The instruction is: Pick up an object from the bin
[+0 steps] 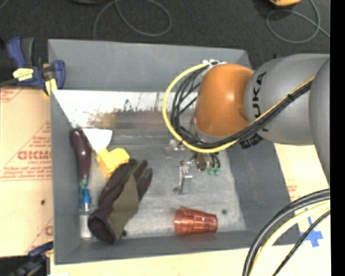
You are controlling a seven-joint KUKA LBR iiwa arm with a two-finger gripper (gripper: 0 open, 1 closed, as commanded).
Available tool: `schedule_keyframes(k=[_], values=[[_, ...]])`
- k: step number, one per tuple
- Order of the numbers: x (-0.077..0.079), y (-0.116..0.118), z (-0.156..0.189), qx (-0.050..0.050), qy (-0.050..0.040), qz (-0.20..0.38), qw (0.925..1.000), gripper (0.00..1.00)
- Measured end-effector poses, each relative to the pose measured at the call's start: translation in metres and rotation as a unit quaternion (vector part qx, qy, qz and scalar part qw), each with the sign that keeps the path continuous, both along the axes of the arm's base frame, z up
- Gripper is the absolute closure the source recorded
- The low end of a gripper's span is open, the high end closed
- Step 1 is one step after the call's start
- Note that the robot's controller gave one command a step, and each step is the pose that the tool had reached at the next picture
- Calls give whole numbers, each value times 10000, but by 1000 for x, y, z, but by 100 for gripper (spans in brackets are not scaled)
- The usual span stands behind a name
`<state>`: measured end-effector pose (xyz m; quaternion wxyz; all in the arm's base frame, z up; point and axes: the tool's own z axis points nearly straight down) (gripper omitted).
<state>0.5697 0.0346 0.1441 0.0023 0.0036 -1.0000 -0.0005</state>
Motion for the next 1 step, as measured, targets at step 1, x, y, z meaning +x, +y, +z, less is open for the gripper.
schedule_keyframes(k=[1], values=[[2, 0, 4, 3, -37, -4, 10000, 0]])
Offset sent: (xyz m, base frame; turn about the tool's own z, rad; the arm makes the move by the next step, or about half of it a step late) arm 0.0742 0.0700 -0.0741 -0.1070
